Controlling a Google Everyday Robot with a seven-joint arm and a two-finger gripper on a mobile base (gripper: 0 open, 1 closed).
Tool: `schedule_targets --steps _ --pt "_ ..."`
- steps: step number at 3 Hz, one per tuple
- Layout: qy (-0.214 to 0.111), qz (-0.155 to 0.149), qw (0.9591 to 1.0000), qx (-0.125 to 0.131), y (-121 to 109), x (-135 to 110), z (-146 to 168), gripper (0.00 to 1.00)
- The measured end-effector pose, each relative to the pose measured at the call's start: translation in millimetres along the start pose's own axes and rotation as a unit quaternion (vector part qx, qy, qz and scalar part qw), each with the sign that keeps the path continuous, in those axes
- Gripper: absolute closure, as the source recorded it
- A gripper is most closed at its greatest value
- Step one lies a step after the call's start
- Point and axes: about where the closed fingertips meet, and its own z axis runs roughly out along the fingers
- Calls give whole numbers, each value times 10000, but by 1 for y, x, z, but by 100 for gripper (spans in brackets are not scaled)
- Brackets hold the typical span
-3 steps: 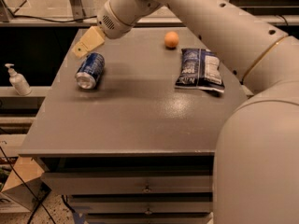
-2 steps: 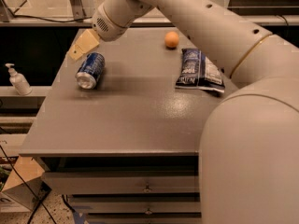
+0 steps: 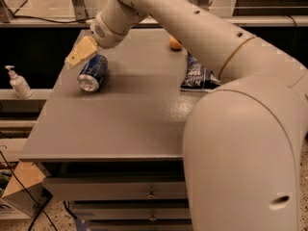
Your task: Place pepsi can upright
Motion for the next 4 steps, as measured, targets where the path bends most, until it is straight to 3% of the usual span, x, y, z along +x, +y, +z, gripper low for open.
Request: schedule_targets --steps 1,2,4 --pt "72 179 9998 -42 -2 3 12 0" --pt "138 304 9994 -28 -1 5 18 14" --pt "221 546 9983 36 4 15 23 20"
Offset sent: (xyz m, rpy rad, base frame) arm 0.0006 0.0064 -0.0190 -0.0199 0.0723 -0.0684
